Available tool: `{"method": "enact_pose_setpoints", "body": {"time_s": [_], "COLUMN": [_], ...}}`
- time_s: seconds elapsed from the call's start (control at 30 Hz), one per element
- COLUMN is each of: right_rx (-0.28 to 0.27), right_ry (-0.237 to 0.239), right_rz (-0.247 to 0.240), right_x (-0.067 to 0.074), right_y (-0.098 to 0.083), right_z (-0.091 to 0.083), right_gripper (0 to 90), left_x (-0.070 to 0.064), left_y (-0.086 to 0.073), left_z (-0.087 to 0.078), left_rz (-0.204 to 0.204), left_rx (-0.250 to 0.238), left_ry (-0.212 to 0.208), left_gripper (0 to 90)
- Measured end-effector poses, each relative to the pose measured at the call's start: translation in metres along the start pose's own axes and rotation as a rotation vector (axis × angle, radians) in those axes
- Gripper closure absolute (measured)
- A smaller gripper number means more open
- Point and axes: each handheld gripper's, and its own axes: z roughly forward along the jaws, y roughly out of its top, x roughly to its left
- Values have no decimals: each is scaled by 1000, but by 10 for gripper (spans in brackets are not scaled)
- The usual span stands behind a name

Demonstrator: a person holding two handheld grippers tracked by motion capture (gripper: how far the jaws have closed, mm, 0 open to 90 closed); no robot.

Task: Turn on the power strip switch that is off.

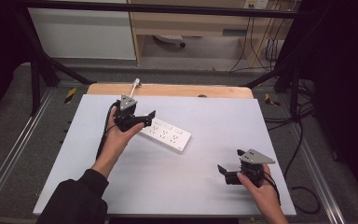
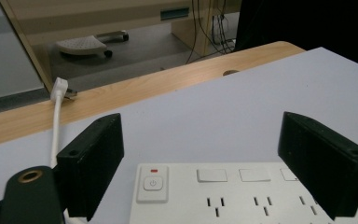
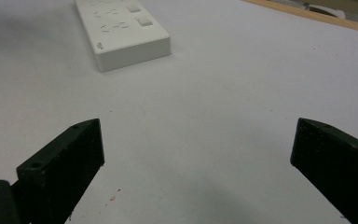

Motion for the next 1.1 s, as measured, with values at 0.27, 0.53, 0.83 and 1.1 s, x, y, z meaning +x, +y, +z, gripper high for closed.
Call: {"method": "enact_pose_setpoints", "body": {"time_s": [0.27, 0.53, 0.83, 1.1], "right_rx": [-1, 0, -4, -4], "right_ry": [-6, -3, -1, 0], "right_rz": [2, 10, 10, 13], "right_x": [0, -2, -1, 1], "right_y": [0, 0, 0, 1], "right_z": [0, 1, 2, 2], "right_gripper": [33, 33, 33, 33], "left_x": [-2, -1, -1, -2], "left_y": [-6, -13, -17, -18], "left_z": [12, 24, 32, 35], "left_rz": [14, -1, 12, 28], "left_rx": [52, 92, 117, 117], "left_ry": [3, 7, 25, 24], "left_gripper": [176, 273, 522, 729]}}
